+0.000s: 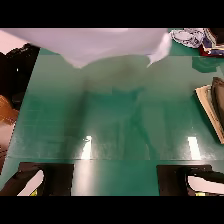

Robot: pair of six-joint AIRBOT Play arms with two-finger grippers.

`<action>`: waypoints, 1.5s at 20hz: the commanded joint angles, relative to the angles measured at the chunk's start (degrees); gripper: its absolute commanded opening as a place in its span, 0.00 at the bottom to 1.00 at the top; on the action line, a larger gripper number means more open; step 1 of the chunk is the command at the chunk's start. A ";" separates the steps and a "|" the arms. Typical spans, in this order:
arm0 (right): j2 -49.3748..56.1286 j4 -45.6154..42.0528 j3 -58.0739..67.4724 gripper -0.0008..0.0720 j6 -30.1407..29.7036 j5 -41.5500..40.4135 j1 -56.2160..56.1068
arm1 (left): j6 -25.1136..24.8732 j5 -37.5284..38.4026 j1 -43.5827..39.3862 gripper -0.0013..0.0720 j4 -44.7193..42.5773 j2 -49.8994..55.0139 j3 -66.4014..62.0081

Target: Fold the shirts.

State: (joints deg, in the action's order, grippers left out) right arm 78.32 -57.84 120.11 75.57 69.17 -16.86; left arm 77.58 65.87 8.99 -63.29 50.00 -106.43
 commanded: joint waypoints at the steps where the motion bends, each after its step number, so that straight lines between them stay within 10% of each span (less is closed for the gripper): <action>1: -9.92 -4.46 -0.26 0.02 -0.20 -0.04 0.20 | 0.00 -0.26 0.04 0.05 8.02 -1.38 -9.51; 7: -21.57 -5.99 -14.43 0.02 1.16 -1.14 0.20 | 0.02 0.50 0.07 0.05 10.12 -1.14 -11.34; 14: -14.73 -6.62 -34.14 0.02 4.39 3.45 -2.05 | 0.61 12.20 0.04 0.05 1.38 7.80 14.67; 20: -0.44 -6.21 -48.50 0.02 4.28 -4.35 -11.45 | -1.53 2.84 0.07 0.05 0.63 19.52 38.34; 30: 3.04 -6.21 -49.79 0.03 4.33 -10.14 -12.83 | -1.49 -5.46 0.07 0.05 -1.68 23.50 39.17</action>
State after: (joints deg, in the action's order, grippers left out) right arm 81.97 -64.03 70.57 79.85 61.60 -31.27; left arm 76.16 64.58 9.02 -64.58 73.10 -67.64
